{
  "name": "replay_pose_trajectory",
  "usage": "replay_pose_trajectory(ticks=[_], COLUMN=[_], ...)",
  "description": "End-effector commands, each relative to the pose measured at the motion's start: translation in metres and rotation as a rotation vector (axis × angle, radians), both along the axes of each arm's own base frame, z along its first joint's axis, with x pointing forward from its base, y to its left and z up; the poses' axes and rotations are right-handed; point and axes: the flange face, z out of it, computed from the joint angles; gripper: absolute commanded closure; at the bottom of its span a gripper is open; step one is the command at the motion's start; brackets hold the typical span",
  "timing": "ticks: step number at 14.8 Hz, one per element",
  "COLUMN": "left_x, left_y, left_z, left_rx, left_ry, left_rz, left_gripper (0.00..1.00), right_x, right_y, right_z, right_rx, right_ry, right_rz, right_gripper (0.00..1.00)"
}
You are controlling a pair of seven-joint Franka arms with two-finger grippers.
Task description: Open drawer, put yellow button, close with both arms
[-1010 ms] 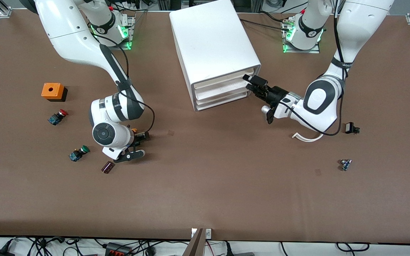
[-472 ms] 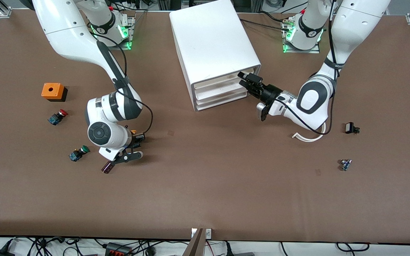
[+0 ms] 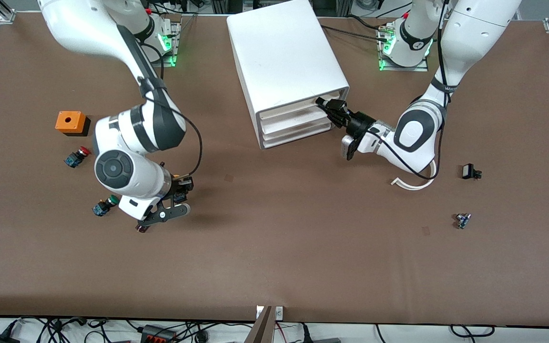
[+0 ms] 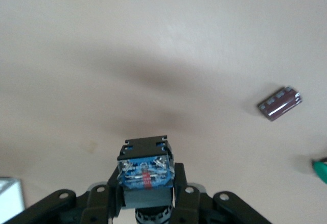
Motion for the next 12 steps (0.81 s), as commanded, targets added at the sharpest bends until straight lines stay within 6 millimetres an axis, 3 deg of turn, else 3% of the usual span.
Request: replay_pose_trajectory(ticks=[1, 3, 6, 12], left_x=[0.014, 0.026, 0.056, 0.102], left_y=[0.008, 0.014, 0.029, 0.060], left_z=[-0.002, -0.001, -0.001, -0.010], left_rx=[0.019, 0.022, 0.057, 0.116], left_ry=[-0.025, -0.041, -0.095, -0.174], left_rz=[0.042, 0.054, 0.042, 0.044], left_gripper=[0.90, 0.90, 0.90, 0.90], right_x=[0.005, 0.001, -0.013, -0.055], right_y=[0.021, 0.037, 0.080, 0.158], right_z=[0.045, 0.055, 0.096, 0.101], right_rx=[0.033, 0.067, 0.125, 0.131], right_ry=[-0.043, -0.054, -0.102, -0.127], right_rz=[0.015, 0.019, -0.040, -0.007], right_gripper=[1.00, 1.00, 1.00, 1.00])
